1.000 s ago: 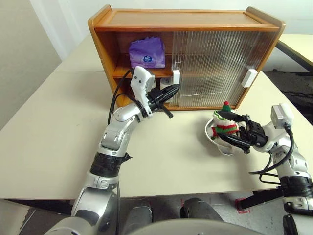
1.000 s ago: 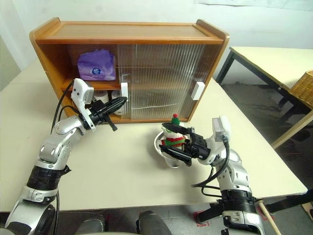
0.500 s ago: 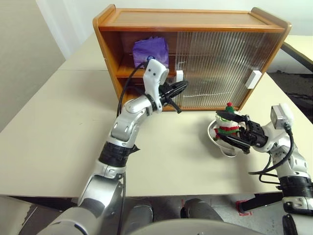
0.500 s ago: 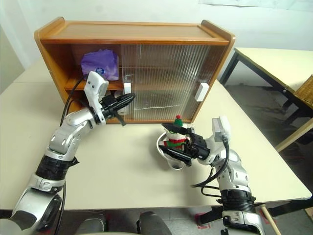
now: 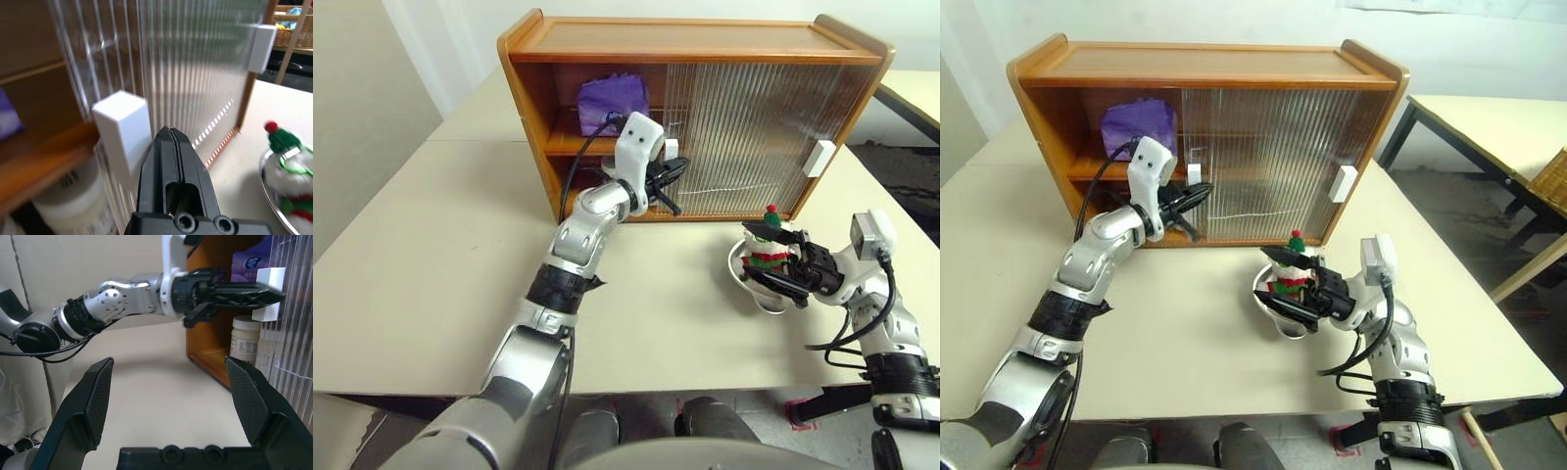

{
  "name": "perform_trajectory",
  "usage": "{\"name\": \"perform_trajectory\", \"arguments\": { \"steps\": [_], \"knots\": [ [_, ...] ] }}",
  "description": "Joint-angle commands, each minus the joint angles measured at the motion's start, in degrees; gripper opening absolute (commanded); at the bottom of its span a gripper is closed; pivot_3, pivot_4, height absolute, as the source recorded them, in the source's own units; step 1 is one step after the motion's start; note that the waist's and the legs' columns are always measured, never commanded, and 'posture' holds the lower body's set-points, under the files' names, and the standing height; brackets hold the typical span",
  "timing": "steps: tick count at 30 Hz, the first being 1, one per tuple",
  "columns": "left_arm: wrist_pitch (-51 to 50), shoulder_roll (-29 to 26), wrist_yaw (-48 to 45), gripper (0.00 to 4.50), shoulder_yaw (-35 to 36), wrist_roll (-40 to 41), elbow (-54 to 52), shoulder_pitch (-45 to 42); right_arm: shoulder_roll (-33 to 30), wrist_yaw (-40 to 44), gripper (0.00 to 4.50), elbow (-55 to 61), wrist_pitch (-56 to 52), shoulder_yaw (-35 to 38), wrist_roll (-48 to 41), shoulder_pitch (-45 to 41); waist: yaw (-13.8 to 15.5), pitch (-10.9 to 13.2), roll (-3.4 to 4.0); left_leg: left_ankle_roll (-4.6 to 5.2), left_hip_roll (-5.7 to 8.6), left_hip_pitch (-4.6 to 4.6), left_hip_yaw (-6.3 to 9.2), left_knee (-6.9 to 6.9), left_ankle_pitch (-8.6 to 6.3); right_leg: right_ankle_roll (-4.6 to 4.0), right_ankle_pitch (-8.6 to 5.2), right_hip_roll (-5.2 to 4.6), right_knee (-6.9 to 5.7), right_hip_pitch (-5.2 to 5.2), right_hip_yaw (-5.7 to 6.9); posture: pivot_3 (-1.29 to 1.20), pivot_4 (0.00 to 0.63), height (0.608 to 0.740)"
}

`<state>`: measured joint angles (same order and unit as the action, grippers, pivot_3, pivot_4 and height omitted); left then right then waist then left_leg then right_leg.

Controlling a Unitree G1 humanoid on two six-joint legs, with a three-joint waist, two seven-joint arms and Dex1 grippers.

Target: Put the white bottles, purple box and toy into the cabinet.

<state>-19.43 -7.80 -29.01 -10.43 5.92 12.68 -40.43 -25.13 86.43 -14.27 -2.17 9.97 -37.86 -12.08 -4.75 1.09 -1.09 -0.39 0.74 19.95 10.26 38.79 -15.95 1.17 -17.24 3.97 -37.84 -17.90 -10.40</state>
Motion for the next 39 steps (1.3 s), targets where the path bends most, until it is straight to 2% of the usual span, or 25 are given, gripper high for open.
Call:
{"name": "perform_trajectory", "arguments": {
  "steps": [1,6,17,39],
  "knots": [
    [-0.62,0.23,1.18,0.04,-0.82,-2.2,3.71,-1.91,-0.05,0.12,4.5,-0.67,0.58,-0.2,0.52,-0.14,-0.05,0.0,0.0,0.0,0.0,0.0,0.0,-0.01,0.0,0.0,0.0,0.0,0.0,0.0,0.0,-0.17,0.0,0.74],
    [-2.51,-0.77,1.54,0.04,-0.58,-3.13,4.17,-1.14,-0.33,0.11,4.5,-0.6,0.66,0.08,0.48,0.1,-0.74,0.0,0.01,0.0,0.0,-0.01,0.0,-0.05,0.0,0.03,-0.01,0.02,0.0,-0.02,0.0,-0.18,0.0,0.74],
    [-5.25,-6.47,4.48,0.04,5.18,-2.03,-3.24,4.03,-0.81,0.2,4.5,-0.51,0.71,0.33,0.25,0.66,-2.28,0.0,0.0,-0.02,-0.02,-0.17,-0.02,-0.04,0.05,0.33,-0.07,0.05,-0.02,0.04,0.02,-0.17,0.0,0.74],
    [-5.03,-12.15,6.59,0.04,10.85,0.49,-8.7,9.12,-1.51,1.74,4.5,-1.03,-0.09,-0.11,0.15,0.06,-2.28,0.04,-0.05,-0.27,-0.05,-0.16,-0.02,-0.13,0.33,0.14,0.17,0.06,-0.24,-0.2,0.05,-0.14,0.0,0.74]
  ]
}}
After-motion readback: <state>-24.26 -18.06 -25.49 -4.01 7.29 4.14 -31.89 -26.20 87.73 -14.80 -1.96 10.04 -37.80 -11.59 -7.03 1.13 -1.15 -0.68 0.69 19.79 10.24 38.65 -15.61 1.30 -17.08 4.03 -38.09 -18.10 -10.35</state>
